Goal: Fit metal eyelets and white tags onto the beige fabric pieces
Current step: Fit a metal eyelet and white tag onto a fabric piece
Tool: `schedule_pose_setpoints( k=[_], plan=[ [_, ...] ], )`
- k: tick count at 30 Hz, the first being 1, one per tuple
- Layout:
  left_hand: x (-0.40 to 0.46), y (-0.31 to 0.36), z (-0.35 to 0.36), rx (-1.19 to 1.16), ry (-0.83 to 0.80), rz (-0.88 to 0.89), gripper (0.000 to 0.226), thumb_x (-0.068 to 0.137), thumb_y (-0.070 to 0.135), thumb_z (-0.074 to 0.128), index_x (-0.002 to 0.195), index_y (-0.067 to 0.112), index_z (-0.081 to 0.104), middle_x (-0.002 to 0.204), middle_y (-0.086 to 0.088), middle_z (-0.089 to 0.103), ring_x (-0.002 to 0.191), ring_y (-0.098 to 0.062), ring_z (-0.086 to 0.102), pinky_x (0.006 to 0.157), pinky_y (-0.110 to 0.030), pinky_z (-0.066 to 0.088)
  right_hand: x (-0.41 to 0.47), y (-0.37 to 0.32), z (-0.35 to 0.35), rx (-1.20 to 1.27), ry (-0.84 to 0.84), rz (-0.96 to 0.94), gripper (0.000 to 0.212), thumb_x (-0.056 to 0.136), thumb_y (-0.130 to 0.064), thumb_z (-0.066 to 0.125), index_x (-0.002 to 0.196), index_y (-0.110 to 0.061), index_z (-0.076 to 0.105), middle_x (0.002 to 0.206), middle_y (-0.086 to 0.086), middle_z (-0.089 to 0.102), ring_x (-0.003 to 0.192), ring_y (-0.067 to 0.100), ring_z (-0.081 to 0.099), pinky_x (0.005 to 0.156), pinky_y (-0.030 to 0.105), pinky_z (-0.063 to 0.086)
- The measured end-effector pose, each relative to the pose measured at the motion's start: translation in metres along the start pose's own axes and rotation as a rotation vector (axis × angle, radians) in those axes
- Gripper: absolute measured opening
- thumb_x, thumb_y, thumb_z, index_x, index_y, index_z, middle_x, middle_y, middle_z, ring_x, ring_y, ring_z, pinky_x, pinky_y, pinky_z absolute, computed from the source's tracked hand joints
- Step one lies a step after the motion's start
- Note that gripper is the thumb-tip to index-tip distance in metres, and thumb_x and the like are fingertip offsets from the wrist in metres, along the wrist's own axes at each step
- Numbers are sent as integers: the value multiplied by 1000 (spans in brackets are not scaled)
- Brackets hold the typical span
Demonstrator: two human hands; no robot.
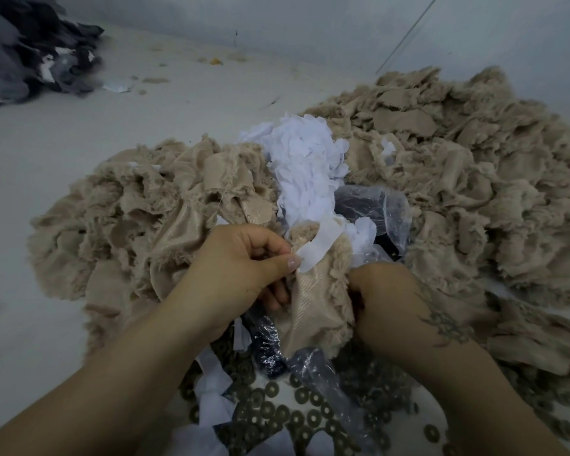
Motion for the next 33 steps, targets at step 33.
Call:
schedule_pose_setpoints(
  k=[33],
  plan=[
    [-8, 18, 20, 424, 47, 239, 22, 84, 7, 74, 65, 15, 67, 53, 9, 64, 44, -1, 57, 44, -13, 42, -7, -3, -11, 1112, 336, -68, 54, 72, -49, 77, 57, 0, 62, 47, 21, 49, 45, 16, 41, 41, 31, 37]
  ],
)
Point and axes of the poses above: each hand's wrist, its own x-axis towards the middle knuckle, its own z-axis out of the palm, y = z × x, the point moved 4 cm from there along x, towards the middle knuckle
